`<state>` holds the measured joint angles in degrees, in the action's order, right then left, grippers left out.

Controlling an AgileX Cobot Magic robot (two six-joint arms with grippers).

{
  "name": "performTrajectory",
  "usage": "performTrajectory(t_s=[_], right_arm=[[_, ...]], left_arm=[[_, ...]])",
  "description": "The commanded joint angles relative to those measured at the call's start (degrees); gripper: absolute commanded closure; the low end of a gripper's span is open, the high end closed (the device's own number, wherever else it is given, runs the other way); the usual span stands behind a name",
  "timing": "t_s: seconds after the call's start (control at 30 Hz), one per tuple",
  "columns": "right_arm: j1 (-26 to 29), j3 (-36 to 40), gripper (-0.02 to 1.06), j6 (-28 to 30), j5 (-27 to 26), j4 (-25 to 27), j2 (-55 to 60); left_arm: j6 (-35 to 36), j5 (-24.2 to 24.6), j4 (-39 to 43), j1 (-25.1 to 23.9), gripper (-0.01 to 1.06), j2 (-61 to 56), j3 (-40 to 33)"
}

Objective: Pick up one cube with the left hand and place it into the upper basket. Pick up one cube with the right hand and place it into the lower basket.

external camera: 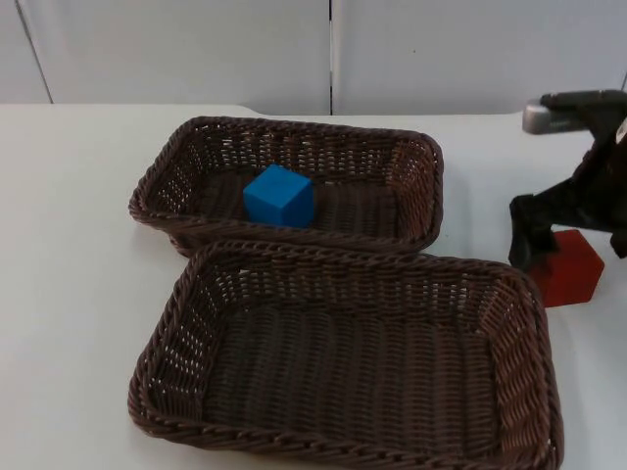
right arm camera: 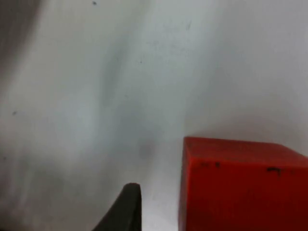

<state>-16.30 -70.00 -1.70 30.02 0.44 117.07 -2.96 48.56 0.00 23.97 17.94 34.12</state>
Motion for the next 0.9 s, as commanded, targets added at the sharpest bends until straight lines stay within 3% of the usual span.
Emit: performTrajectory(t_s=[0.0,0.37,0.5,0.57,0.6,0.63,0.77,0.87], right_arm=[[-0.40,-0.38,-0.01,-0.14,-0.97,-0.44,1.41],[-0.40,-0.38,0.00,-0.14,-3.24,1.57,2.19],[-0.40,-0.38,0.08,-0.14,-3.01,1.57,2.19],[-0.40,-0.38,0.27,-0.14,-2.89,1.57,2.19],[-0.40,-0.38,0.43,-0.14,-2.80,1.57,2.19],[-0.40,-0.38,0.43,-0.14,-2.80,1.57,2.19],[-0.40,-0.38,0.96,-0.14,-1.18,1.61,0.89],[-0.40,-0.38,1.05,-0.14,0.12,1.33,-0.55]], left_arm=[[0.17,-0.26,0.00,-0.05,0.08,-0.29,-0.23],[0.17,-0.50,0.00,-0.05,0.08,-0.29,-0.23],[0.17,-0.50,0.00,-0.05,0.08,-0.29,-0.23],[0.17,-0.50,0.00,-0.05,0.08,-0.29,-0.23],[0.17,-0.50,0.00,-0.05,0.08,-0.29,-0.23],[0.17,-0.50,0.00,-0.05,0.08,-0.29,-0.23],[0.17,-0.50,0.00,-0.05,0.08,-0.29,-0.23],[0.17,-0.50,0.00,-0.05,0.08,-0.29,-0.23]])
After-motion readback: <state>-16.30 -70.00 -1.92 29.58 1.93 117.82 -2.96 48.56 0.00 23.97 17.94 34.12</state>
